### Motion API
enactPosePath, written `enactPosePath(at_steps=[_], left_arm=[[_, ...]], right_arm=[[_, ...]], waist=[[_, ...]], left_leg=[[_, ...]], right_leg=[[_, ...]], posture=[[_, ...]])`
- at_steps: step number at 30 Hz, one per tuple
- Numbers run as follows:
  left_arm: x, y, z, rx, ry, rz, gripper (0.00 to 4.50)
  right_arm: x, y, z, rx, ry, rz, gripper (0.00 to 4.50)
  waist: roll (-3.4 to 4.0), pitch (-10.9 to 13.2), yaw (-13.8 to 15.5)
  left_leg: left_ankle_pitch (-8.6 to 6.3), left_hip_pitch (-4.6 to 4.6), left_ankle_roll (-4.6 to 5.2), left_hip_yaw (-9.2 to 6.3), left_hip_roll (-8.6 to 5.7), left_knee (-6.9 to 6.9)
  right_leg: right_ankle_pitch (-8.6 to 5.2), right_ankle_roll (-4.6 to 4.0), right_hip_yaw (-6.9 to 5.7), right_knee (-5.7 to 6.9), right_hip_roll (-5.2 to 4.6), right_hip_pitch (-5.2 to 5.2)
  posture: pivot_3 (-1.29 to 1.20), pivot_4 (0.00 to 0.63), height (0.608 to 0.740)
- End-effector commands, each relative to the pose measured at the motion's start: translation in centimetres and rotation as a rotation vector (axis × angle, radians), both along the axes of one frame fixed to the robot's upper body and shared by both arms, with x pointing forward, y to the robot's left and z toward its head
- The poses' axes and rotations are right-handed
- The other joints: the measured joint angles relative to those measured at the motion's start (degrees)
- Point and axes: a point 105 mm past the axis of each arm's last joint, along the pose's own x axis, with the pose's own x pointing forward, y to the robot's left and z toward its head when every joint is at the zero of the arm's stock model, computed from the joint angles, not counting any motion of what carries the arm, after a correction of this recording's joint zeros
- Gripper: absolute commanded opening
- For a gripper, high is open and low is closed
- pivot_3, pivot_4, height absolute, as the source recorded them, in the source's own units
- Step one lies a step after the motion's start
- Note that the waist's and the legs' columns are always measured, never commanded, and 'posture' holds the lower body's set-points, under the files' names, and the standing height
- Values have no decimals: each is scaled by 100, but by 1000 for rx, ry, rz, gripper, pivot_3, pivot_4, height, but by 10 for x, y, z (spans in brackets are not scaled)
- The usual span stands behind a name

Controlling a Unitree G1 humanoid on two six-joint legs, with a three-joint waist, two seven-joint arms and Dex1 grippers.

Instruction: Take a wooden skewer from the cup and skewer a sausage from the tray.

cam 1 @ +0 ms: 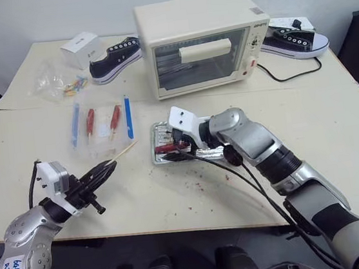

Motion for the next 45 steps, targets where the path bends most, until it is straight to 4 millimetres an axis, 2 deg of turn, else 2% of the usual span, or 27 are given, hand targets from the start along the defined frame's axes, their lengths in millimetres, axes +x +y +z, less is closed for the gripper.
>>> enactPosePath(at_steps=[1,7,10,15,26,30,45], left_arm=[[-2,-3,7,-2,-33,-9,0],[1,-5,7,-3,-37,-12,0],[2,-5,7,-4,-39,-12,0],[2,-6,7,-8,-40,-11,0],[3,-5,7,-7,-44,-9,0],[4,-5,7,-3,-45,-11,0],[9,-1,7,8,-41,-24,0]], right_arm=[[-2,11,15,16,-55,50,4469],[4,14,8,0,-45,54,4469],[9,14,5,0,-35,45,3923],[15,12,3,-7,-25,33,2182],[17,10,-6,-20,-4,37,2182],[16,9,-7,-11,3,48,1332],[10,-2,-9,-3,24,89,1332]], waist=[[0,0,-4],[0,0,-21],[0,0,-47],[0,0,-110],[0,0,-133],[0,0,-133],[0,0,-139]], left_leg=[[0,1,0,0,0,0],[0,3,0,1,1,-2],[0,4,-1,4,2,-2],[1,4,-1,4,1,-3],[1,5,-2,3,3,-4],[1,5,-2,4,3,-4],[1,6,-2,5,3,-5]], right_leg=[[0,0,1,0,0,0],[0,0,0,4,2,-1],[0,0,0,7,3,-4],[0,0,-2,8,2,-3],[0,0,-3,9,1,-4],[0,0,-3,9,1,-4],[0,0,-5,9,2,-4]], posture=[[0,150,740],[0,150,740],[0,150,740],[0,150,740],[0,150,740],[0,150,740],[0,150,740]])
